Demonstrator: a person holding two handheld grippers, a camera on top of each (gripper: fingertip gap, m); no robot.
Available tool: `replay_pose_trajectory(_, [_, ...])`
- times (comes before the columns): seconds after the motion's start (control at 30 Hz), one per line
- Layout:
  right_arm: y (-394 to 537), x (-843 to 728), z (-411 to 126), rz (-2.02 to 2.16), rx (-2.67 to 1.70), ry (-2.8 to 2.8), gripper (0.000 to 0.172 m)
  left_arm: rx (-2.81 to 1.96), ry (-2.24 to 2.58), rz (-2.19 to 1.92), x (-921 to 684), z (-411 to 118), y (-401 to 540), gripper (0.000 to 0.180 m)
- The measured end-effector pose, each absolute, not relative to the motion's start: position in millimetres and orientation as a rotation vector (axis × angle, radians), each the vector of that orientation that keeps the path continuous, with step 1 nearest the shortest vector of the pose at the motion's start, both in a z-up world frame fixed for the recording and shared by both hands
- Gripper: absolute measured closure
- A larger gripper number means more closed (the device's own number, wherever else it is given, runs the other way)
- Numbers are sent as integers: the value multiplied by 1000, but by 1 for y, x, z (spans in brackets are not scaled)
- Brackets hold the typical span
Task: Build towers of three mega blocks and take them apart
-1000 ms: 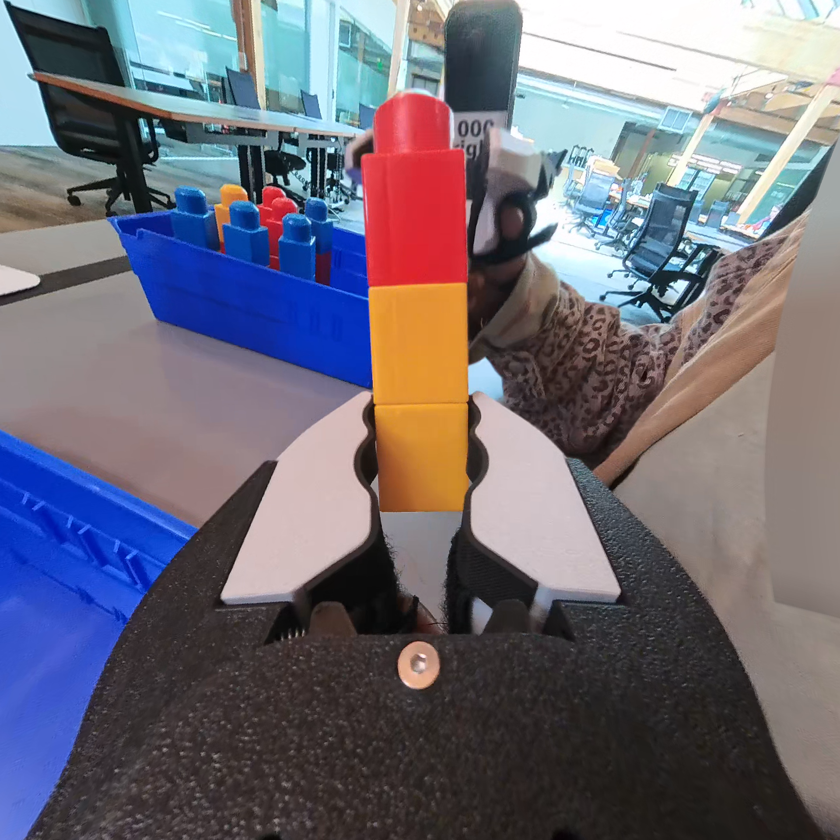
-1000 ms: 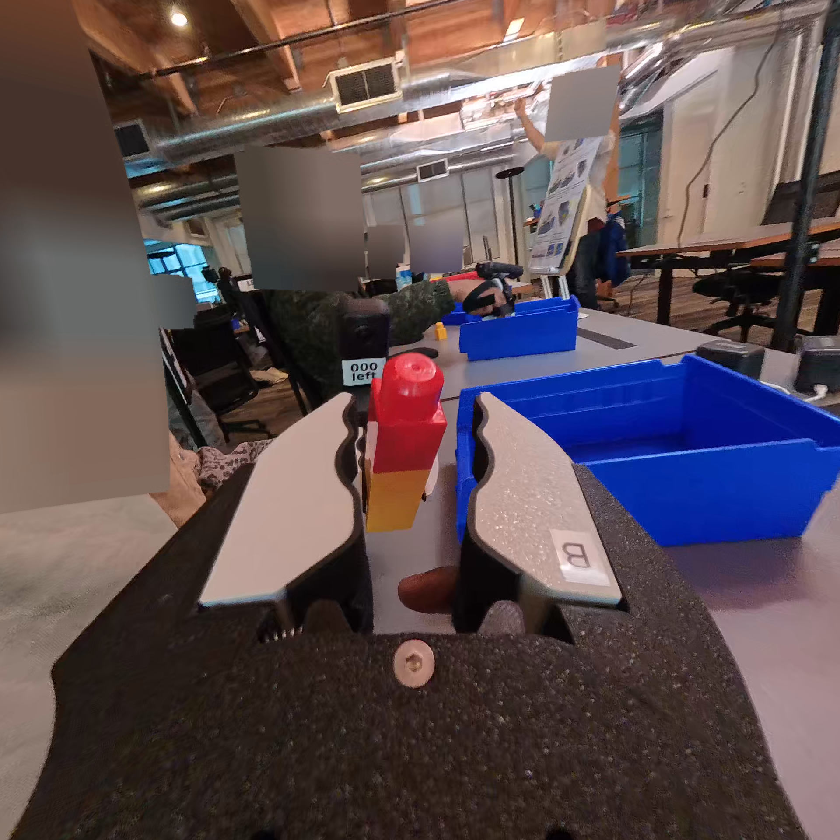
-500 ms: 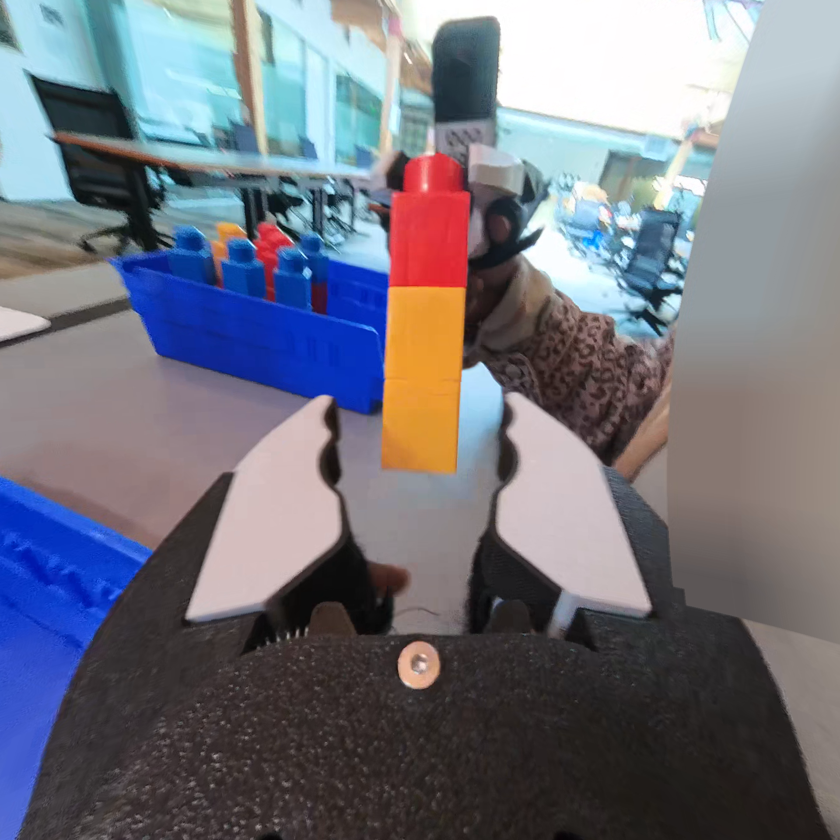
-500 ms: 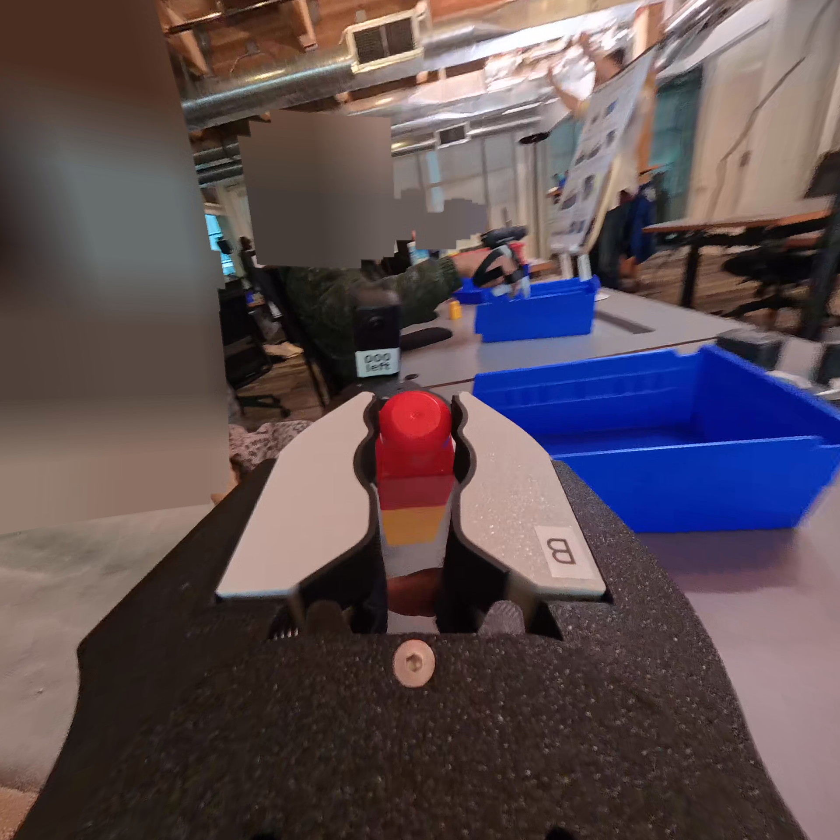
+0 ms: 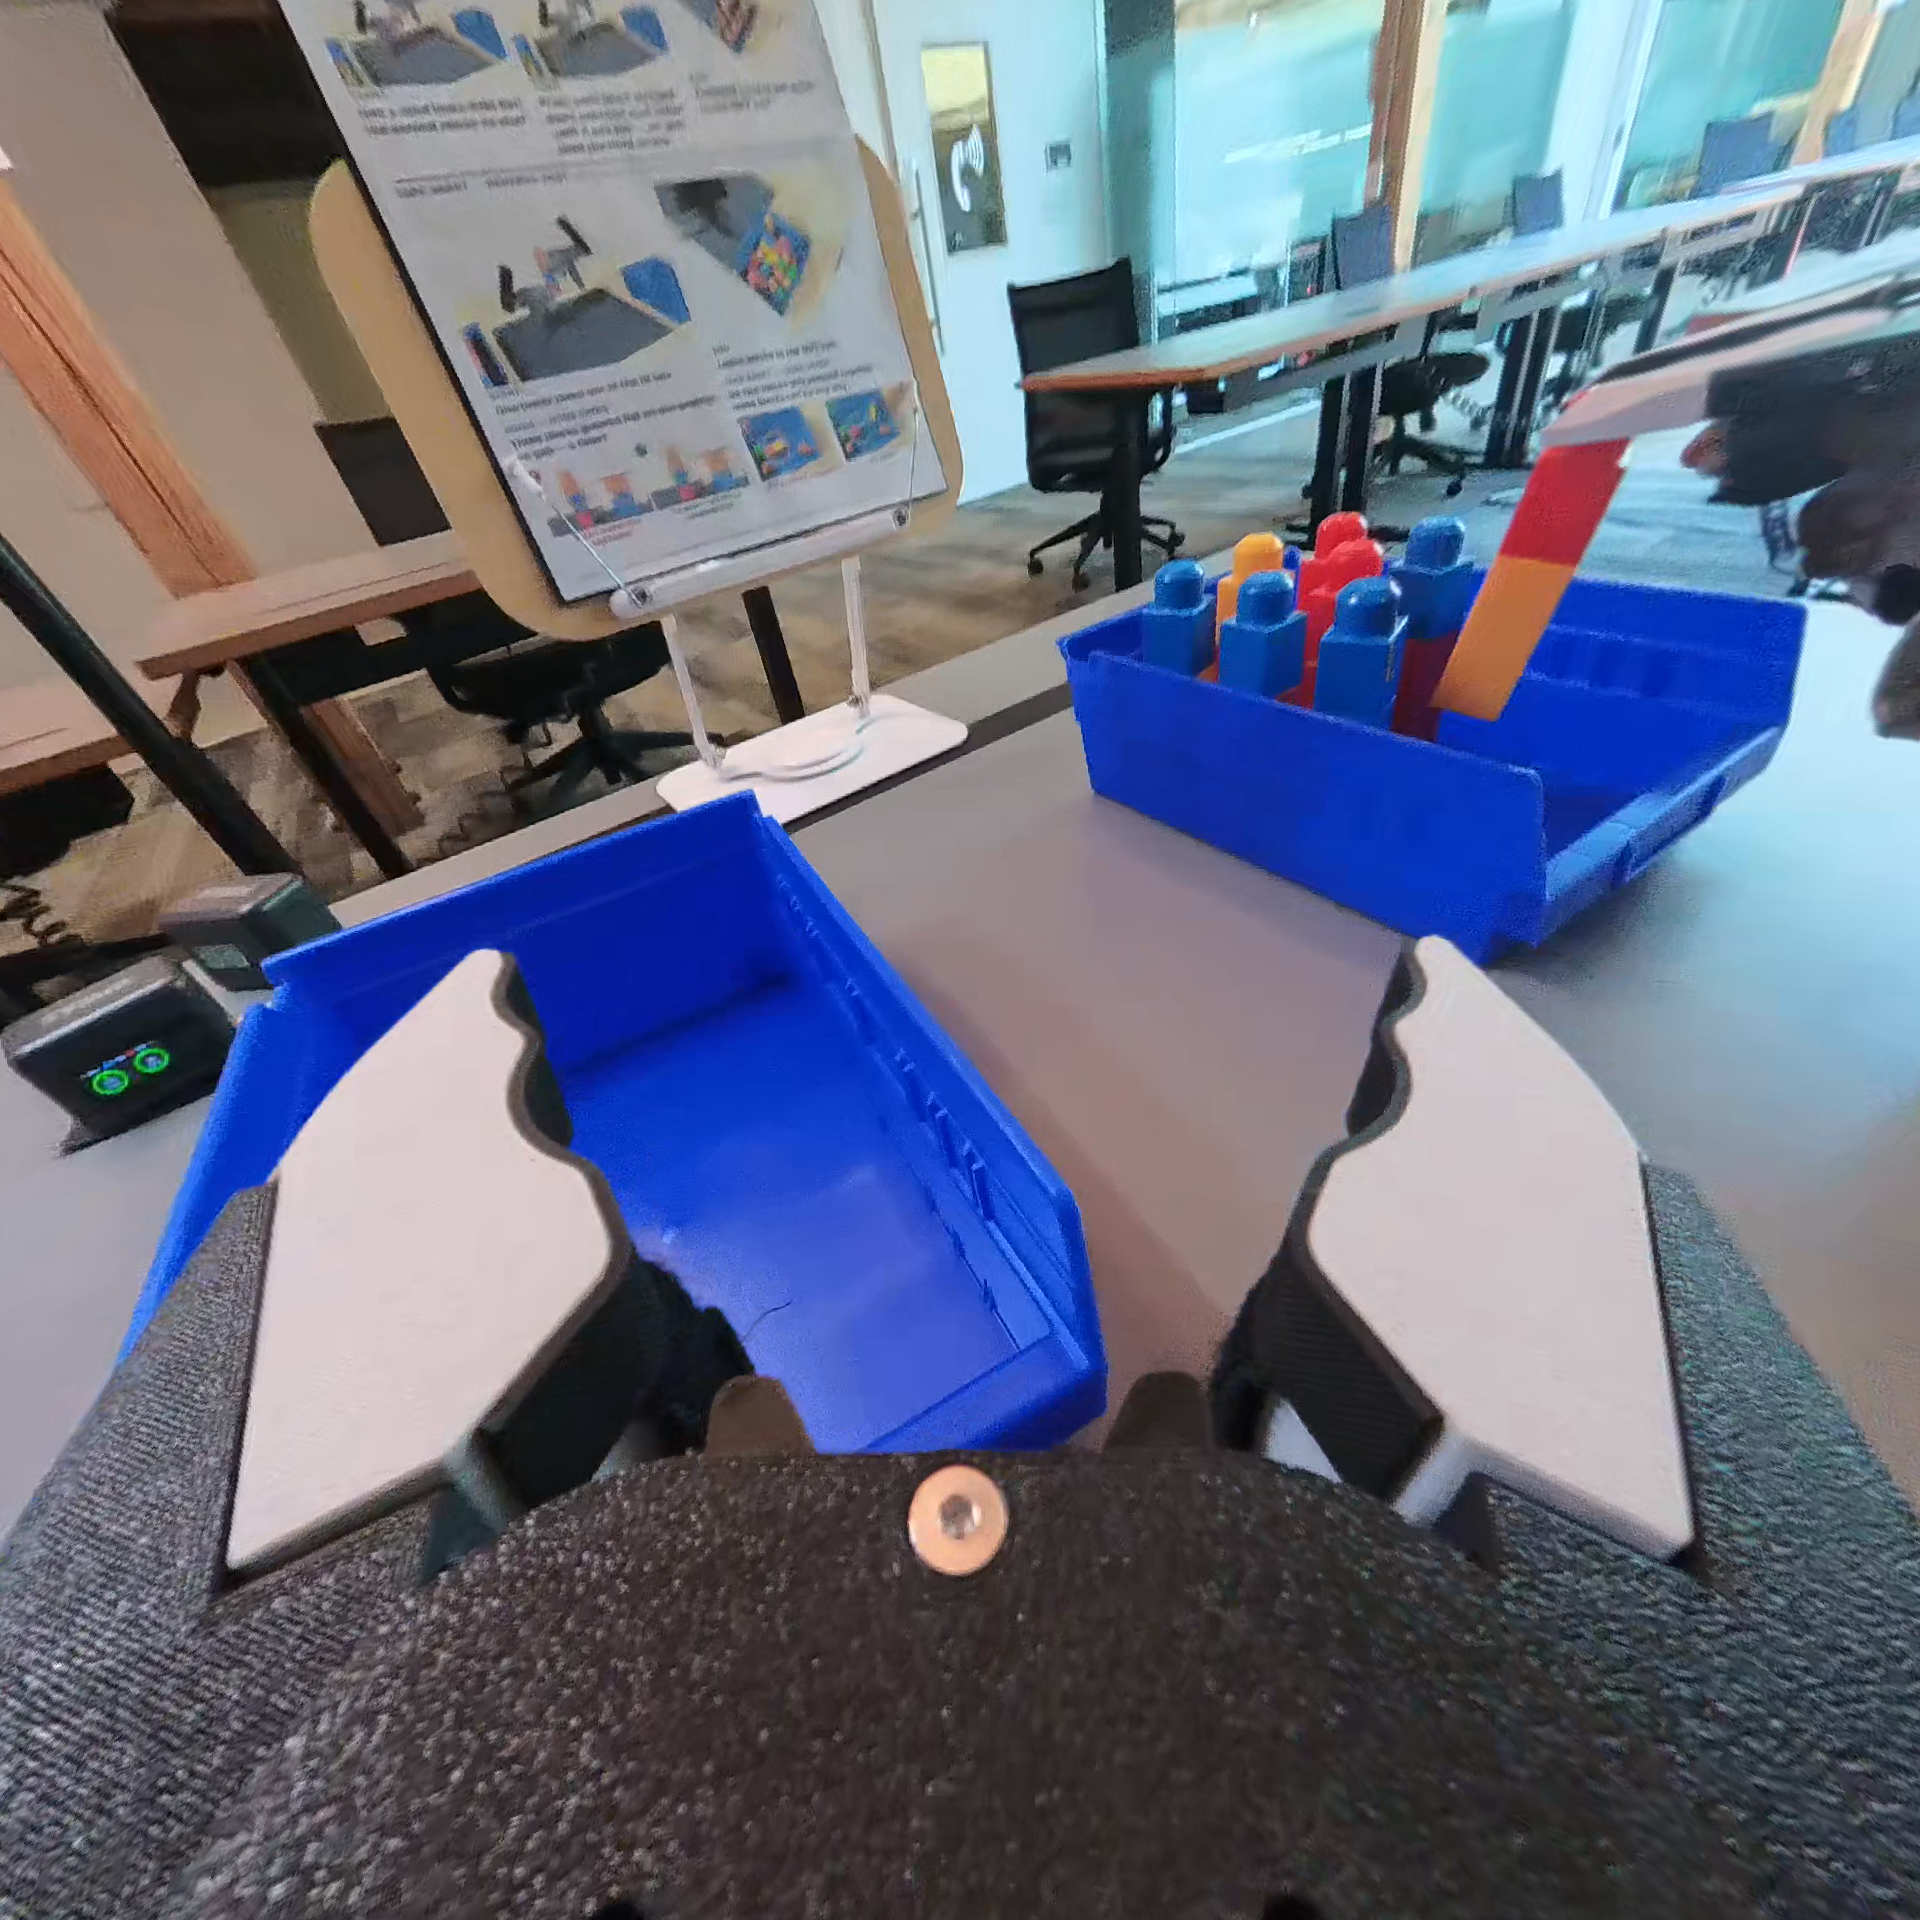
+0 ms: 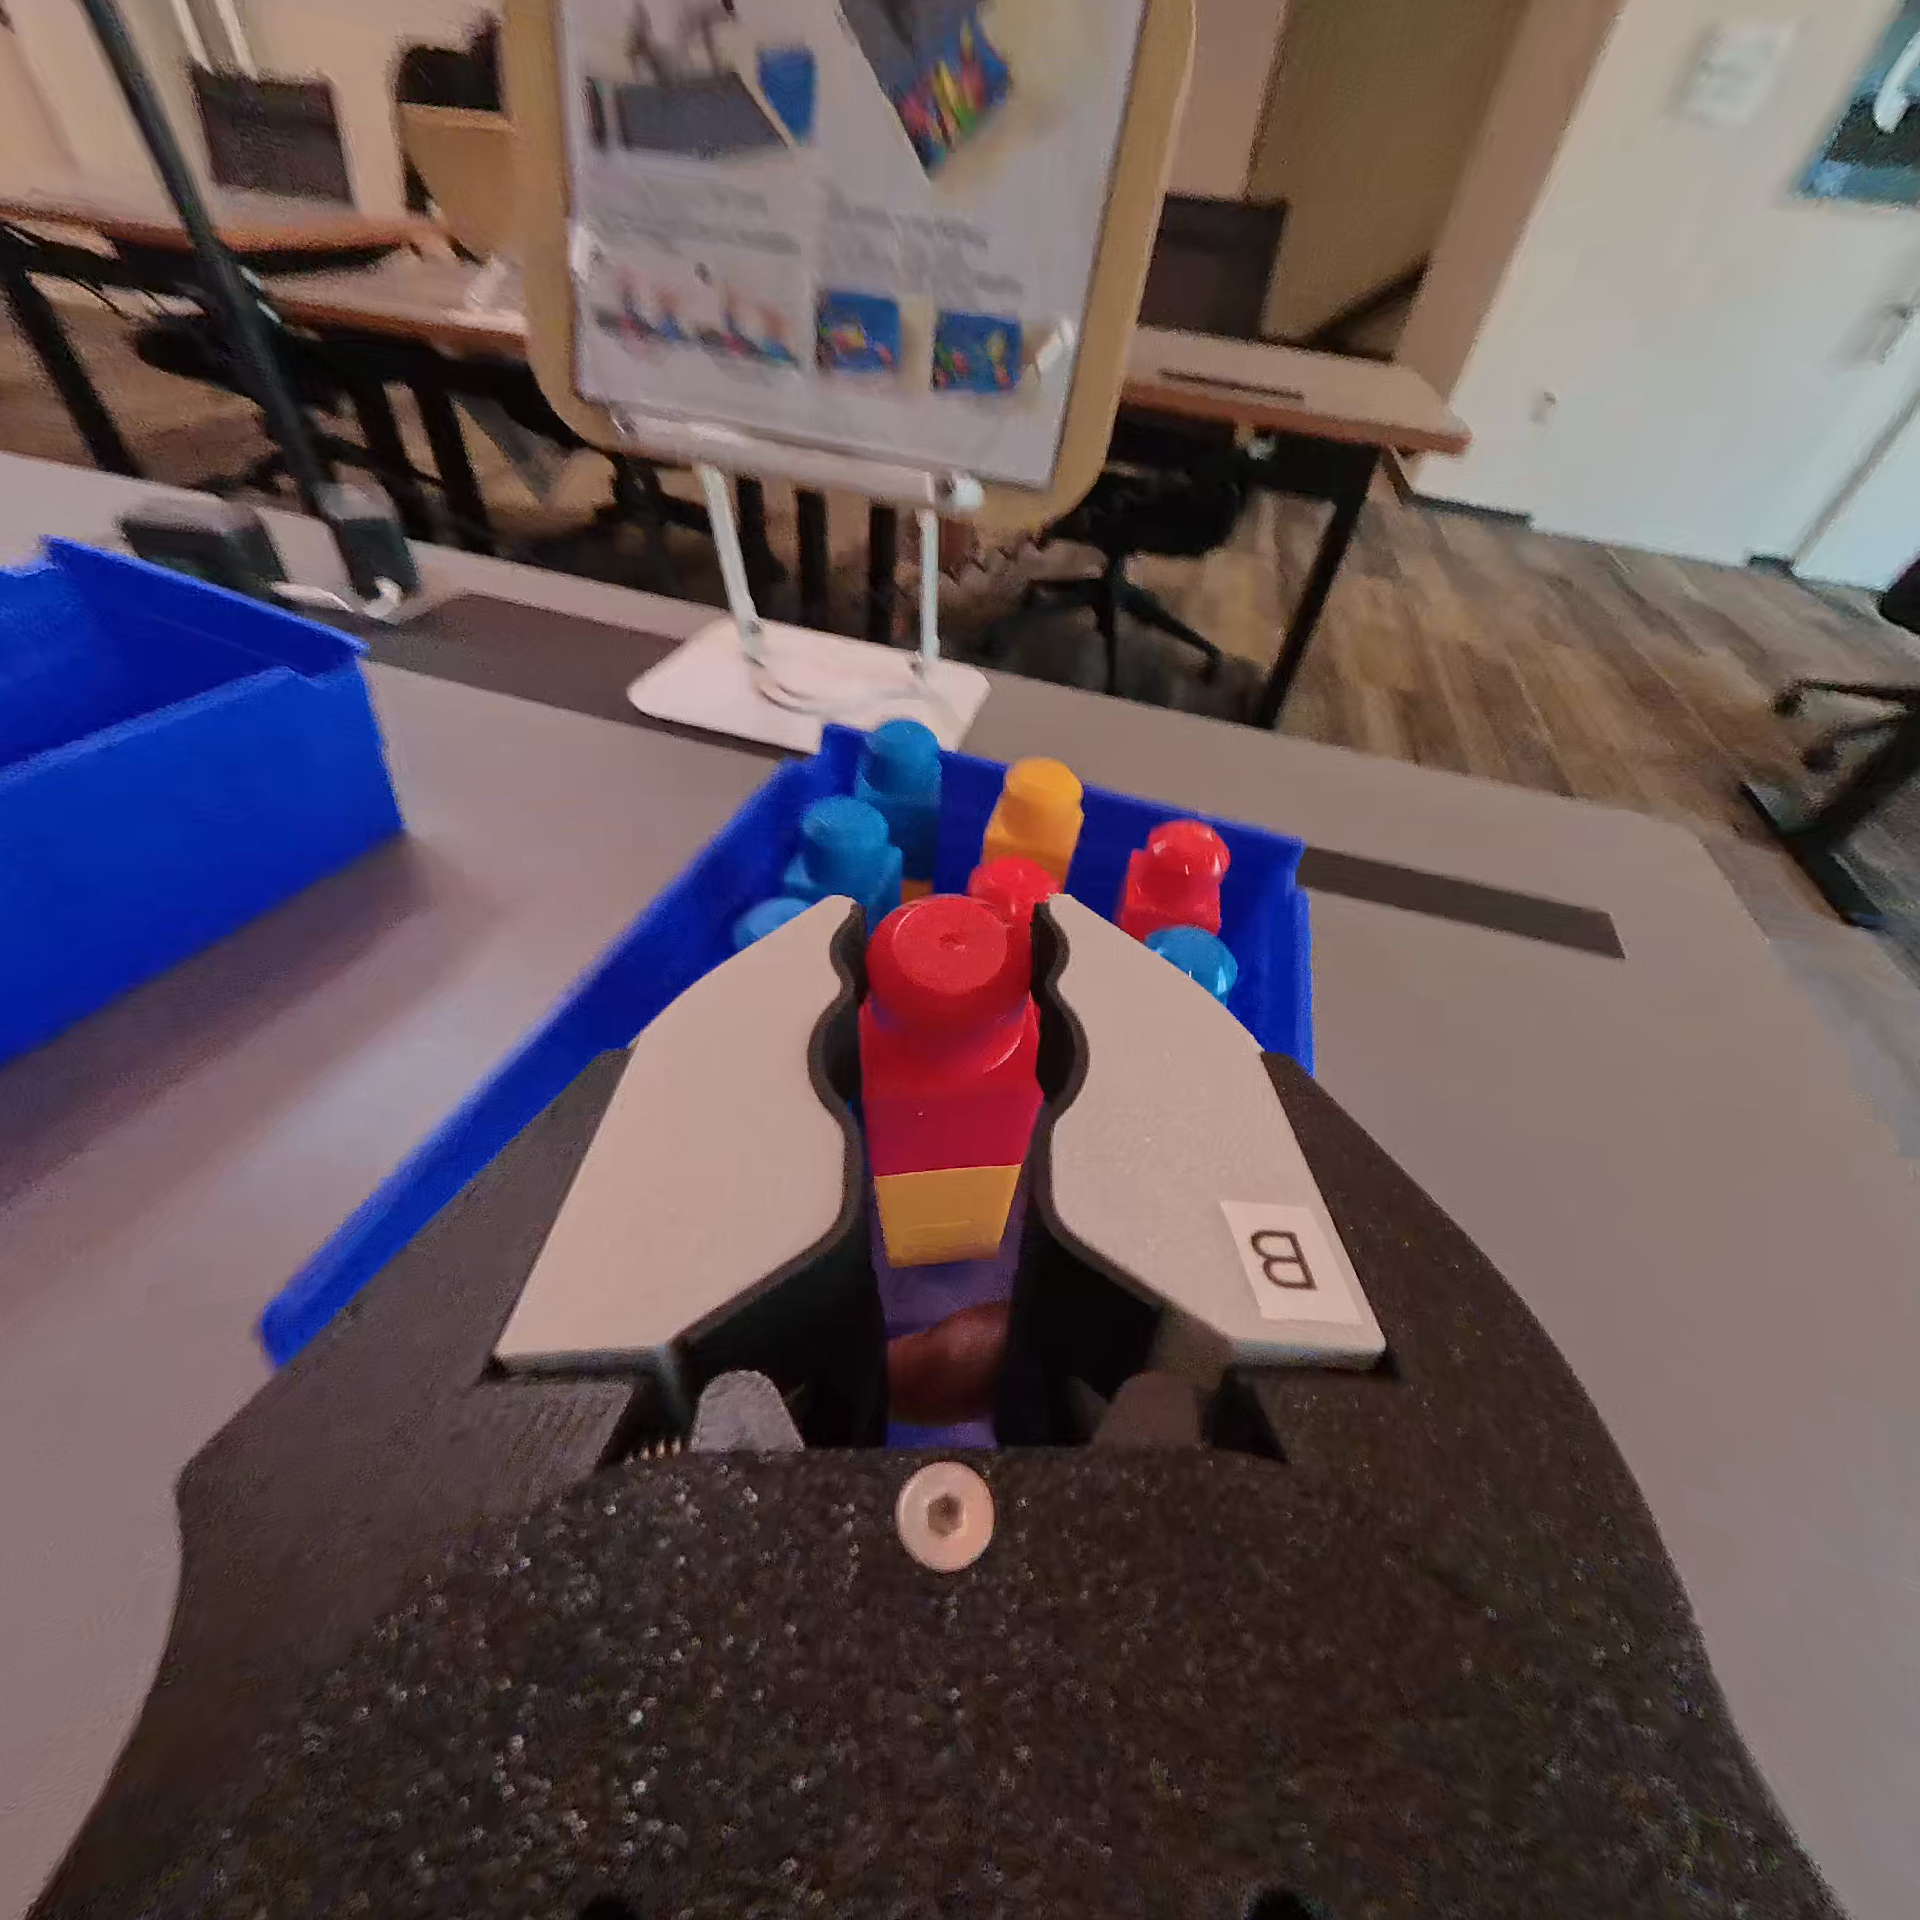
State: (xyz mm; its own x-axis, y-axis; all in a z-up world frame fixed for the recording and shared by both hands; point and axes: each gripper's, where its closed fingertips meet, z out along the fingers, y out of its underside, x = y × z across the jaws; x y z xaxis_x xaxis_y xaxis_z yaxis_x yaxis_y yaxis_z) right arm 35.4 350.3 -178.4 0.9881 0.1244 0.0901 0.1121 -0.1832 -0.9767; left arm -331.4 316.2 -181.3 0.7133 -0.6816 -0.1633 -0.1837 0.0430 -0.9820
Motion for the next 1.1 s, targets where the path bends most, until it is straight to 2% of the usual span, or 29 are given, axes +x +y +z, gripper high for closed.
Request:
replay_pose_trajectory(0.17, [373, 36, -217, -11, -1846, -147, 141, -1525, 773, -471, -328, -184, 311, 40])
replay_pose_trajectory(0.47, [380, 41, -239, -38, -1926, -106, 141, -1578, 812, -459, -332, -195, 312, 42])
replay_pose_trajectory(0.6, [381, 39, -239, -50, -1917, -115, 141, -1605, 799, -479, -333, -196, 312, 34])
replay_pose_trajectory(0.97, [367, 26, -194, 25, -1776, -182, 98, -1682, 925, -430, -342, -212, 307, 37])
replay_pose_trajectory(1.03, [359, 7, -179, 96, -1729, -275, 97, -1704, 953, -381, -343, -220, 309, 35])
replay_pose_trajectory(1.1, [345, -19, -171, 222, -1729, -402, 100, -1747, 990, -397, -340, -233, 308, 49])
